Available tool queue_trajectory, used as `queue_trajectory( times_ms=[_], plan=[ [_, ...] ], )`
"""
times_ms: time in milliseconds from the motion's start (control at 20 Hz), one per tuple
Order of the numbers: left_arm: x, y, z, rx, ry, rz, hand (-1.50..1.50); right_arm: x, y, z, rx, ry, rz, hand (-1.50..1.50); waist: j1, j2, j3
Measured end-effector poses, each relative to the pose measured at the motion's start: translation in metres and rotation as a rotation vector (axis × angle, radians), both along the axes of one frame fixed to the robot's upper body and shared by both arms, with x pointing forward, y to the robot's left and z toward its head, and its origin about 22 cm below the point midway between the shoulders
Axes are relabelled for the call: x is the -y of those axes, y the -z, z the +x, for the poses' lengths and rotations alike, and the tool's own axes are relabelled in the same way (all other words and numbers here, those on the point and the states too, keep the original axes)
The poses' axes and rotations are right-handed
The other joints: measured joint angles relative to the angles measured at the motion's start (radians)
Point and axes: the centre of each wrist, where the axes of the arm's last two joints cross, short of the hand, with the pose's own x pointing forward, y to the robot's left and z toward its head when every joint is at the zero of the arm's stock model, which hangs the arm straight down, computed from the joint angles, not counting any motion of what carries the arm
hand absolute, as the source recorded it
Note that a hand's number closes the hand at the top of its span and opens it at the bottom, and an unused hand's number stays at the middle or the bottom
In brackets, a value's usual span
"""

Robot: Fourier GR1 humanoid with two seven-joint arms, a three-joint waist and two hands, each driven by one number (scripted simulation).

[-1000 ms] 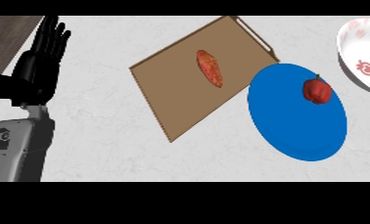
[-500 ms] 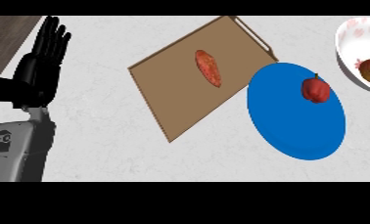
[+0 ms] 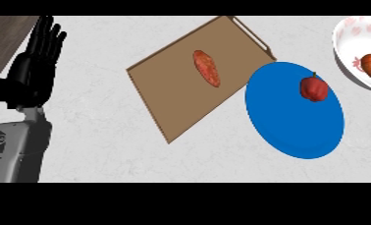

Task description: Pick the squash from the plate and place it in the bowl

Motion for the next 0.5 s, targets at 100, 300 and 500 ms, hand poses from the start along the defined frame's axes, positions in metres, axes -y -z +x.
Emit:
queue_trajectory(
  times_ms=[100,300,500],
  plan=[
    [0.000,0.000,0.000,-0.002,-0.004,-0.003,0.00,0.004,-0.004,-0.001,0.026,0.042,0.070,-1.50,-0.004,0.002,0.001],
    [0.000,-0.001,0.000,0.001,0.001,-0.006,0.00,0.019,-0.019,-0.008,0.053,0.134,0.176,-1.50,-0.001,0.008,0.001],
    [0.000,0.000,-0.001,0.008,0.005,-0.006,0.00,0.034,-0.028,-0.020,0.052,0.213,0.257,-1.50,0.003,0.015,0.004]
  ],
)
